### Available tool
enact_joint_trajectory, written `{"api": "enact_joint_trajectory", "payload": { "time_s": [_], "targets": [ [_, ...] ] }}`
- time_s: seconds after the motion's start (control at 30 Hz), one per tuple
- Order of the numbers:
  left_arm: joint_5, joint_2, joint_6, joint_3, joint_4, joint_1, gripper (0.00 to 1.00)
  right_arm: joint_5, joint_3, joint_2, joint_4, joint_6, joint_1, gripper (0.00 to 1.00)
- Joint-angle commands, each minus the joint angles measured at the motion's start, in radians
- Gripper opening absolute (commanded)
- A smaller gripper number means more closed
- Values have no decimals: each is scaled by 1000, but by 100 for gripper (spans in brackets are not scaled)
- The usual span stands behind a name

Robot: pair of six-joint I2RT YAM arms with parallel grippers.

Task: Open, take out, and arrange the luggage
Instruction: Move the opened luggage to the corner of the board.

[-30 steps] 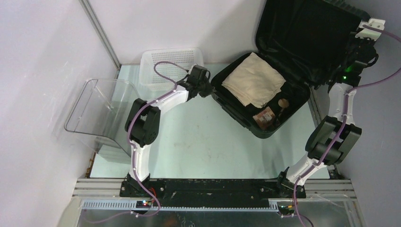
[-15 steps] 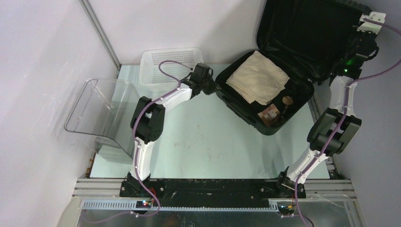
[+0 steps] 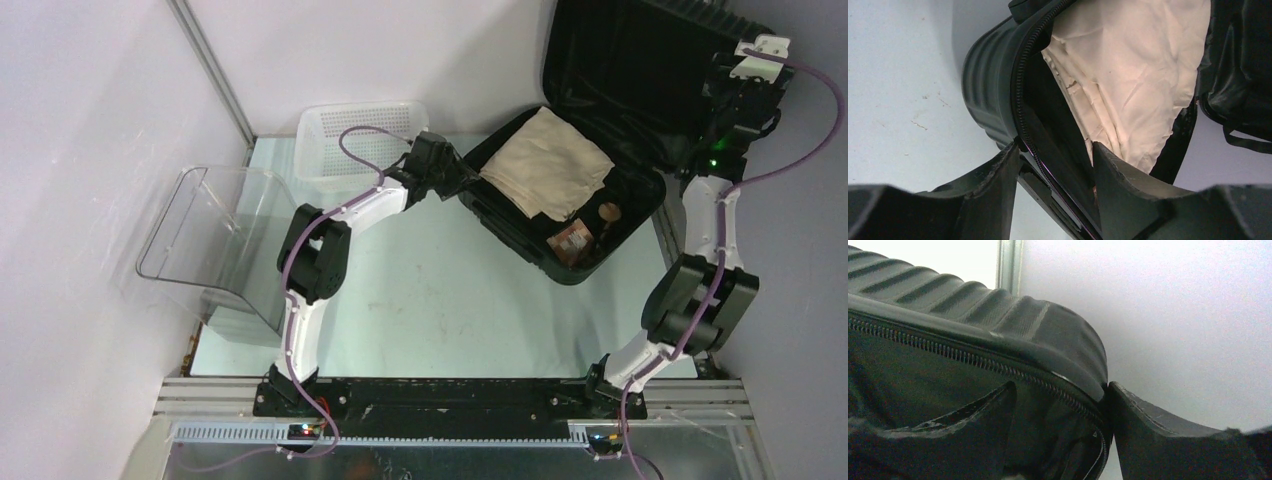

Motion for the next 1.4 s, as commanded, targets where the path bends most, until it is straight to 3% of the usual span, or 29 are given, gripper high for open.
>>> {"api": "enact_joint_trajectory", "payload": {
  "time_s": [0.0, 0.23, 0.43, 0.77, 0.93, 1.13, 1.37],
  "targets": [
    [66, -92, -26, 33, 165, -49, 58, -17, -85, -158, -109, 77, 24, 74],
    [64, -144, 24, 9, 81, -57, 61, 28, -72, -218, -274, 118, 5, 69],
    [70, -157, 59, -25, 48, -54, 62, 66, 36, -137, -355, 186, -13, 63],
    [43, -176, 205, 23, -105, -38, 62, 60, 244, 12, -605, 221, -11, 83],
    [11, -220, 293, 3, -142, -39, 63, 71, 356, 37, -714, 255, -13, 86],
    [7, -191, 341, 18, -170, -14, 71, 63, 451, 38, -835, 286, -12, 88],
    [-5, -97, 391, 176, -237, 17, 73, 2, 550, 29, -992, 294, -14, 88]
  ]
}}
